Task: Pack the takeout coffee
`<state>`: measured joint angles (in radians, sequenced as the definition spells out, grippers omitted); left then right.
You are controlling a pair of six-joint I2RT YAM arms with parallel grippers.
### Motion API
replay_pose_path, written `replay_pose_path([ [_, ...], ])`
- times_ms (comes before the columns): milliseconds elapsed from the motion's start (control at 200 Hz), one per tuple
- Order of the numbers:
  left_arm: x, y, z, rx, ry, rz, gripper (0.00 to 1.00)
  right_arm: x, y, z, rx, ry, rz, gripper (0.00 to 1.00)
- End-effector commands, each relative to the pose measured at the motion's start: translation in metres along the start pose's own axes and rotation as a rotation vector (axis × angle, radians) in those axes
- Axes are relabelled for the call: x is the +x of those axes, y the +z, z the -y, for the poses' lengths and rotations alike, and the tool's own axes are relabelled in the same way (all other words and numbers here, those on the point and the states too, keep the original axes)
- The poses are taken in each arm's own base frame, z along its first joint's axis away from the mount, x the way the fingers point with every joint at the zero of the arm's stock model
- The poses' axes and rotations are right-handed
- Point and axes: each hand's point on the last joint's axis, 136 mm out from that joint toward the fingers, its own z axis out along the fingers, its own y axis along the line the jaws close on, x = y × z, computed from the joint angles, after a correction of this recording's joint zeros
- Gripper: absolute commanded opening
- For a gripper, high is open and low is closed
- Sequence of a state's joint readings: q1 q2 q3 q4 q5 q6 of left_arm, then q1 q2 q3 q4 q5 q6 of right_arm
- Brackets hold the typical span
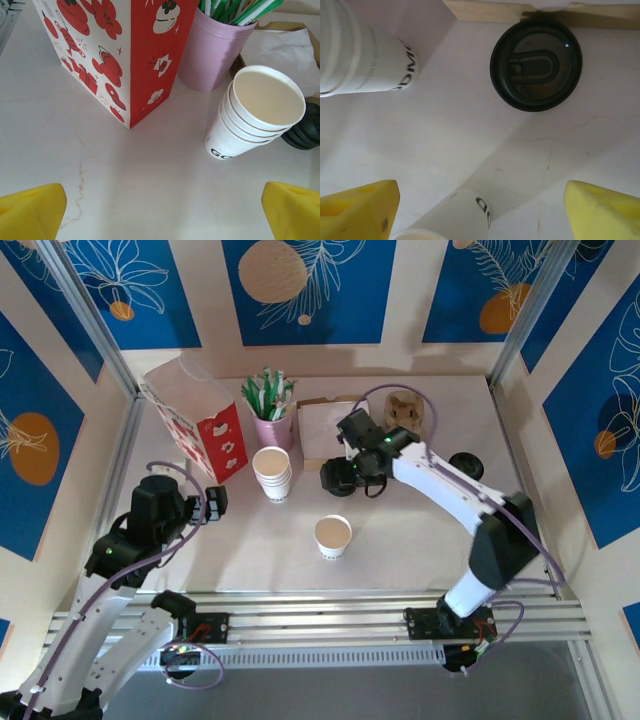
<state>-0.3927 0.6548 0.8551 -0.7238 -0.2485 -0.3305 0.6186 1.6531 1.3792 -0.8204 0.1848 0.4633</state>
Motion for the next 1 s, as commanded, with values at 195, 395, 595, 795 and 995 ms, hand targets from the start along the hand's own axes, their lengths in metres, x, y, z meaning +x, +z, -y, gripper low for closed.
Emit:
replay_pose_path([
  [195, -0.004, 0.003, -0.007, -0.038, 0.021, 0.020, 1.00, -0.031, 0.046, 0.024, 0.023, 0.032, -0.016, 0.94],
  [395, -0.003, 0.007, -0.008, -0.051, 0.030, 0.008, 1.00, -0.046, 0.060, 0.024, -0.005, 0.023, -0.015, 0.97],
  [595, -0.002, 0.009, -0.009, -0.061, 0.035, -0.001, 1.00, -0.050, 0.075, 0.030, 0.029, 0.021, -0.037, 0.97],
  [795, -0.002, 0.010, -0.009, -0.065, 0.039, -0.005, 1.00, -0.052, 0.082, 0.034, 0.046, 0.027, -0.045, 0.93],
  [995, -0.002, 0.011, -0.009, -0.063, 0.040, -0.005, 1.00, -0.047, 0.090, 0.034, 0.044, 0.036, -0.066, 0.90],
])
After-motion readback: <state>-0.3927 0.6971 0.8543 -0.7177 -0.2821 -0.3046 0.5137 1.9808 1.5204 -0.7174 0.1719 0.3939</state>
